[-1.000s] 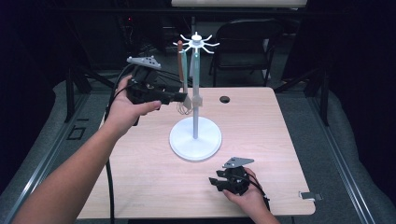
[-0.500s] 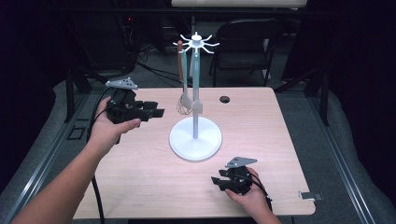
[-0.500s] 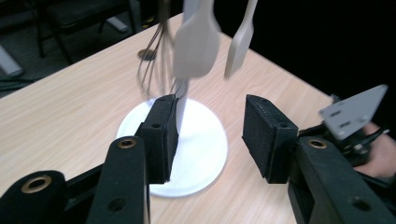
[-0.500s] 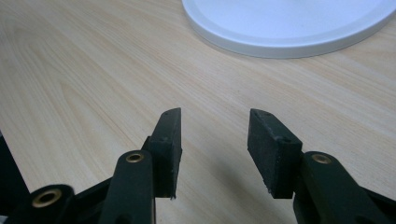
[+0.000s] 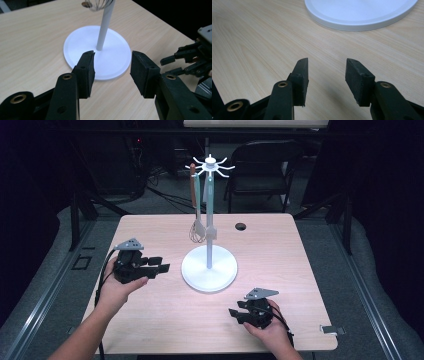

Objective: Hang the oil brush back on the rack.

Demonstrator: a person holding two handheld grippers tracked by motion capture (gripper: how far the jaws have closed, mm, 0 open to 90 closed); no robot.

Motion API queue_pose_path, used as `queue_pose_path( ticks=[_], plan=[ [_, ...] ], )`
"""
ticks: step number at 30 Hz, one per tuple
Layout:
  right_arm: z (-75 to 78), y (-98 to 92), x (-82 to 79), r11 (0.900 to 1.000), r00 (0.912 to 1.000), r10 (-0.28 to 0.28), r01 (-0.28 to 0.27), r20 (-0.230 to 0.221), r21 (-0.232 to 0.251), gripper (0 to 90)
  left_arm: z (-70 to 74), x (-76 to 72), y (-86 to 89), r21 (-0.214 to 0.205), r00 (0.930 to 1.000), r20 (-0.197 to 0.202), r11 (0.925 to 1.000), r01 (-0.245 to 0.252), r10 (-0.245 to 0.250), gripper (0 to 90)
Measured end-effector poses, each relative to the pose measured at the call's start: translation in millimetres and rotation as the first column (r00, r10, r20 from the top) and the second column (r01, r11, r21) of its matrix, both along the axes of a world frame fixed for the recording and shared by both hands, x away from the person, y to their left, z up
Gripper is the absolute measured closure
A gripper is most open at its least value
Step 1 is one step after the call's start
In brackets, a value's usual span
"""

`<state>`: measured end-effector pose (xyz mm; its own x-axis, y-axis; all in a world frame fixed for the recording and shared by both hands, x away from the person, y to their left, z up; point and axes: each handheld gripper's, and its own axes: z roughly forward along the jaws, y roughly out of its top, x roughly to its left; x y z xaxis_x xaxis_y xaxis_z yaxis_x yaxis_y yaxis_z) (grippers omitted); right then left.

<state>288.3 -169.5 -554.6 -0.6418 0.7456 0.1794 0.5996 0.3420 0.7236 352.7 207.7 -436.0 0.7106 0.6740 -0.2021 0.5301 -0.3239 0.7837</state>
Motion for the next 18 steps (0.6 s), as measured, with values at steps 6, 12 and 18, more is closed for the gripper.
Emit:
queue_pose_path(
  ticks=[6, 12, 18],
  plan=[
    [0.0, -1.5, -0.8, 1.0000, 1.0000, -0.001, 0.001, 0.003, -0.002, 52.8, -40.9, -15.3, 7.3, -0.016, 0.9984, -0.037, 0.9989, -0.045, 0.044, 53.0],
    [0.0, -3.3, -0.1, 0.9999, 0.9999, -0.010, 0.010, 0.014, 0.004, 52.2, -74.1, -29.2, 12.1, 0.007, 0.9958, -0.059, 0.9976, -0.069, 0.070, 52.4],
    [-0.8, -4.4, 0.0, 0.9999, 0.9998, -0.011, 0.011, 0.018, -0.006, 52.0, -99.1, -39.5, 15.9, 0.030, 0.9937, -0.068, 0.9958, -0.087, 0.089, 51.1]
  ],
)
